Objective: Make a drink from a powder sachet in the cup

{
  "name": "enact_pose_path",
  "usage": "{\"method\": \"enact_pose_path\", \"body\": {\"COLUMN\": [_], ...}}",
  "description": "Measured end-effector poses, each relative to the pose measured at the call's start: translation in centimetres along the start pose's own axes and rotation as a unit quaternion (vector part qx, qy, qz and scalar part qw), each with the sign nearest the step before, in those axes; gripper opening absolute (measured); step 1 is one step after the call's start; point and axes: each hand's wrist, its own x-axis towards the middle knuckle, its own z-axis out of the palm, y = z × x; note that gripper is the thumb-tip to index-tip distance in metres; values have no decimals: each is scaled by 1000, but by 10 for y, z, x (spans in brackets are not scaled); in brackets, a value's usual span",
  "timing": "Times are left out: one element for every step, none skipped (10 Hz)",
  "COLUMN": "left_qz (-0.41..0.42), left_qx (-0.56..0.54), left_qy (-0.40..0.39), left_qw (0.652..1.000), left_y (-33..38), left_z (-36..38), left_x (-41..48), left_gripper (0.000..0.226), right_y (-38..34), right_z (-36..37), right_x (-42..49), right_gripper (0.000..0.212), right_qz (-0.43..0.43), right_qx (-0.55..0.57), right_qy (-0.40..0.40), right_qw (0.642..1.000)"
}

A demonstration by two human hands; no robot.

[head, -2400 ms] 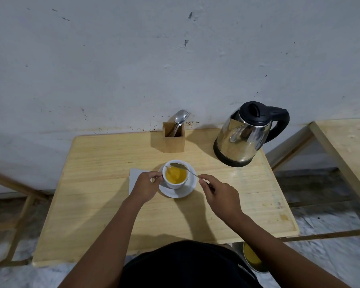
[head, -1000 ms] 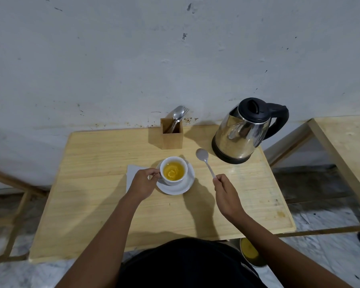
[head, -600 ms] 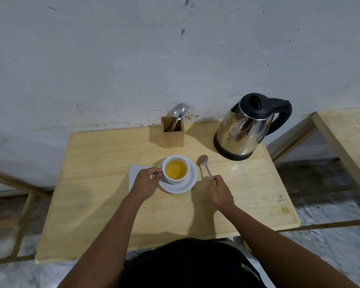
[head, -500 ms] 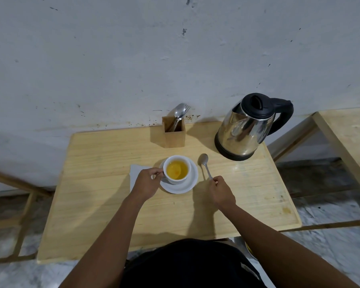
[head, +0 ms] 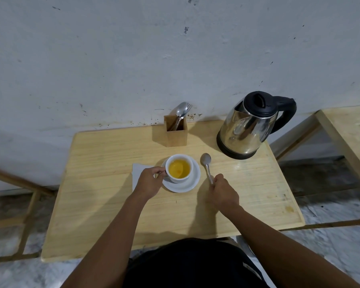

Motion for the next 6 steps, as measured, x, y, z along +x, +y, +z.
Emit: {"method": "enact_pose_path", "body": {"left_qz": [-7,-10,-12,-27,-15,20], "left_qx": [5,1,0,4,60,81], "left_qy": [-1,-1,-15,-36,-42,-9], "left_qw": [1000,1000,1000,999,997,996], "left_y": [0,-1,5,10,25,60], "left_z": [0,0,-2,-7,-19,-35], "left_x": [0,1,0,5,12,24], "left_gripper": [21,20,18,16,30,36], "right_y": [0,1,-1,-11,-33,-70], "right_z": [-1,-4,-12,-25,-47,-73], "right_x": [-2,-1,2,11,19,34], "right_gripper": [9,10,17,25,28,35], "right_qz": [-13,-15,-42,-87,-129,-182], "right_qx": [-11,-15,-20,10,61,107], "right_qy": [-1,0,12,26,32,67], "right_qw": [1000,1000,999,996,989,975]}}
